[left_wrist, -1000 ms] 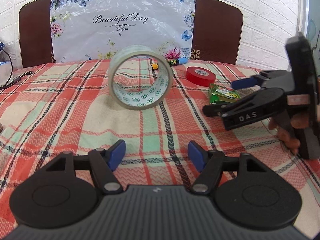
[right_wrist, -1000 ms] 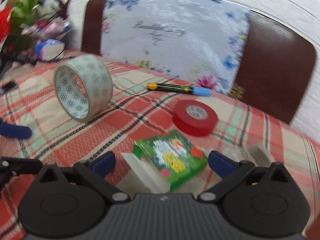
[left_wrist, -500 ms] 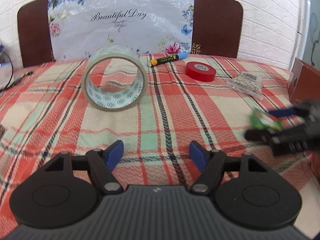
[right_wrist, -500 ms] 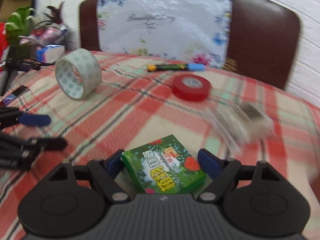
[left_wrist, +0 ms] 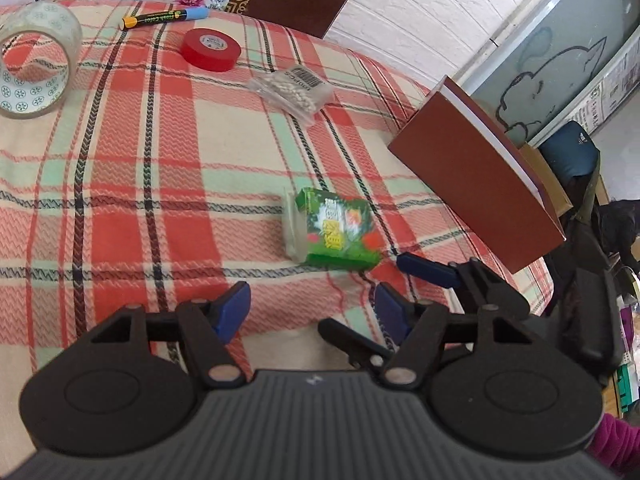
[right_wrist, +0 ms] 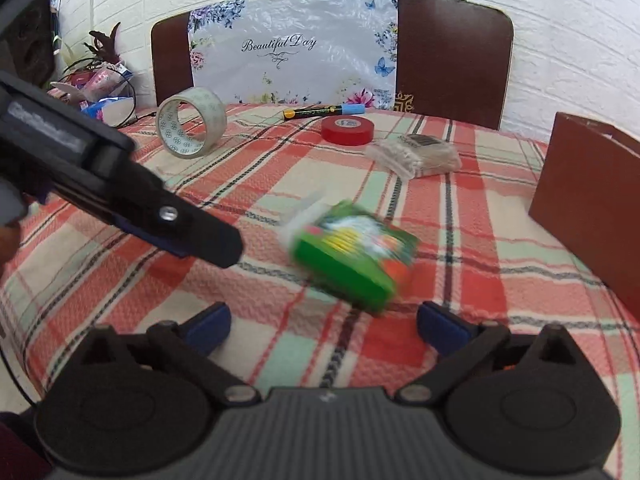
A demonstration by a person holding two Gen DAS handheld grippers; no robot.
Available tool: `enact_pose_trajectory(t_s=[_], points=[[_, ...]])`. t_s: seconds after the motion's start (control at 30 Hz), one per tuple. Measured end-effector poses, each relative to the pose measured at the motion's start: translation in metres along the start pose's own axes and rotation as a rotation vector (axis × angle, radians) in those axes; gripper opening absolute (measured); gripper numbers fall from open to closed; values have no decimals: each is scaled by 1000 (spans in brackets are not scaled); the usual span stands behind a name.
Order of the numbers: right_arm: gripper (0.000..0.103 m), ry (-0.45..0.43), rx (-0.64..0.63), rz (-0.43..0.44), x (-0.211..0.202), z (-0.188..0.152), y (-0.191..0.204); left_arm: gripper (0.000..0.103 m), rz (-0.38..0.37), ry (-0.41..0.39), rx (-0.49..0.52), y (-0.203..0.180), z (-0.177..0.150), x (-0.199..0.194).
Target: Organize objects
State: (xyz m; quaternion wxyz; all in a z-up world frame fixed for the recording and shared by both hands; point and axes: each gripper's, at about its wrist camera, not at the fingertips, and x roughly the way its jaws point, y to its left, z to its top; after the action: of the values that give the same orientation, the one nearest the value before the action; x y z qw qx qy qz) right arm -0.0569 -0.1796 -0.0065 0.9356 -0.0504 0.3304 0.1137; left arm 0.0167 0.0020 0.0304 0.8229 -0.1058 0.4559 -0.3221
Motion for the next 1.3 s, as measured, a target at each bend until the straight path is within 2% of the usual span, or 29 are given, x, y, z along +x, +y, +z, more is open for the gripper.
enact_pose_trajectory(t_s=[0.1,0.2,0.4,0.43,0.47,0.5,0.57,0.6,0.63,0.67,0.77,0.97,1.1,1.2,1.3], points=[[103,16,34,-3,5,4,-8,70,56,-23,13,-7,8,3],[103,19,95,31,8,7,-16,70,98,-33,34,-12,24,13],[103,26,90,30,20,12,-12,70,164,24,115,-30,46,47],[103,29,78,30,22,14,-10,65,166,44,131,-34,44,53],[103,39,65,23,26,15,-7,50,159,72,148,-38,42,60],[103,47,51,15,31,16,-5,42,144,107,165,-41,38,66],[96,32,35,23,34,17,-2,43,165,94,175,-45,34,68],[88,25,40,3,34,18,-2,42,171,94,176,-47,36,67],[78,13,55,-6,33,17,-5,37,168,97,162,-47,38,65],[75,3,73,-12,31,17,-9,31,158,96,153,-49,41,63],[72,-45,130,-28,21,16,-25,29,123,67,191,-74,50,54],[70,-241,166,-199,-28,28,-68,29,21,-50,366,-160,78,47],[70,-357,187,-348,-65,37,-111,29,-65,-99,460,-220,95,62],[70,-397,223,-453,-85,35,-146,29,-116,-106,523,-257,97,86],[70,-389,271,-523,-96,25,-180,29,-150,-83,570,-284,92,118]])
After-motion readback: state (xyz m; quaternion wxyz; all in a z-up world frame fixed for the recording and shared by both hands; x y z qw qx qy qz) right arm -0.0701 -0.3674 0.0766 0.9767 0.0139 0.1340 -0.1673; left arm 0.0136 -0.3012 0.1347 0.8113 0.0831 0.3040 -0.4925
